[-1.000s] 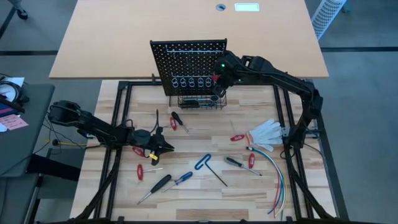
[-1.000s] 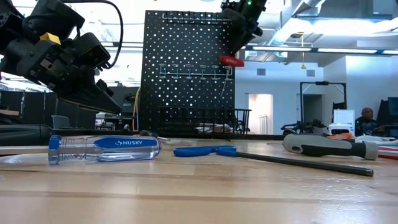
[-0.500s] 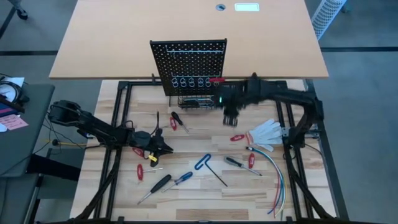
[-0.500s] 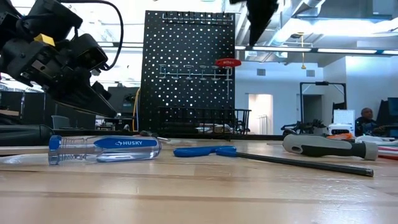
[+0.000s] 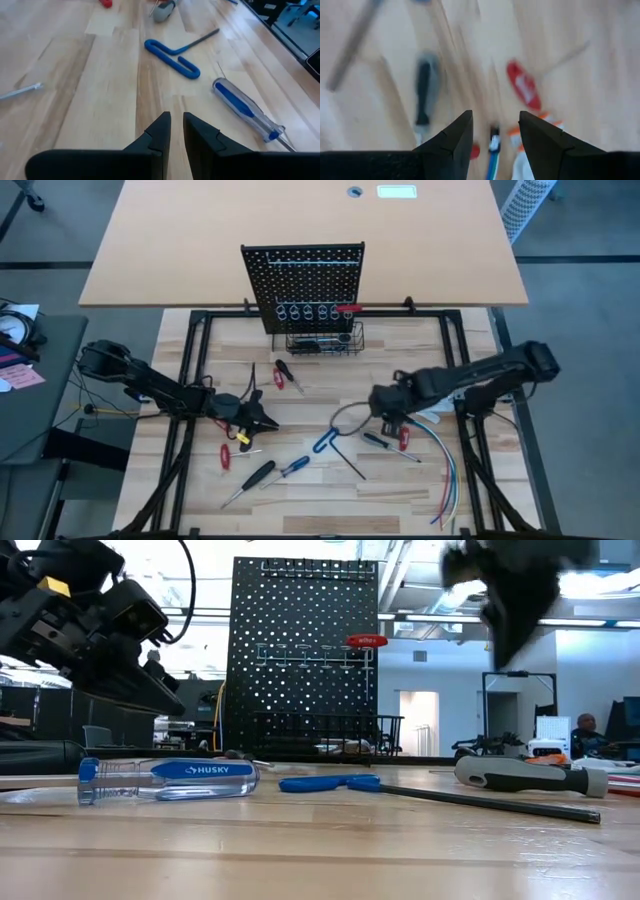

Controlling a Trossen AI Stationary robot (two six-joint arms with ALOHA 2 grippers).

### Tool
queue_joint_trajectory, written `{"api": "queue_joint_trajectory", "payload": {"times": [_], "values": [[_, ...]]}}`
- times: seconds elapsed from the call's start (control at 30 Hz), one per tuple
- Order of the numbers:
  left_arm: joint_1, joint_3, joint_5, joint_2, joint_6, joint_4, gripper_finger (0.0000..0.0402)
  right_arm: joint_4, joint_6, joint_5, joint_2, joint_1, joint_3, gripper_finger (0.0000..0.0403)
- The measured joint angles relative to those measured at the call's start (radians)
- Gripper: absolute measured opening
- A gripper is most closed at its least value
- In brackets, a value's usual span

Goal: Hang tools onto peg board
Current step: Hang the red Allen wrench on the pegboard

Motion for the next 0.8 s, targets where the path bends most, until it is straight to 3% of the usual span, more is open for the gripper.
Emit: {"api": "queue_joint_trajectory", "payload": {"times": [0.23,0.57,0.8], "values": [[0.0,0.0,-0.057,0.0,0.083,0.065,0.0047,0.196,-0.091,0.013,0.041,-0.028,-0.231,0.0166],[0.0,0.0,-0.097,0.0,0.186,0.162,0.0047,0.308,-0.342,0.044,0.21,-0.218,-0.241,0.0166],[0.0,0.0,-0.098,0.0,0.212,0.164,0.0047,0.363,-0.398,-0.082,0.281,-0.272,-0.238,0.0141]]}}
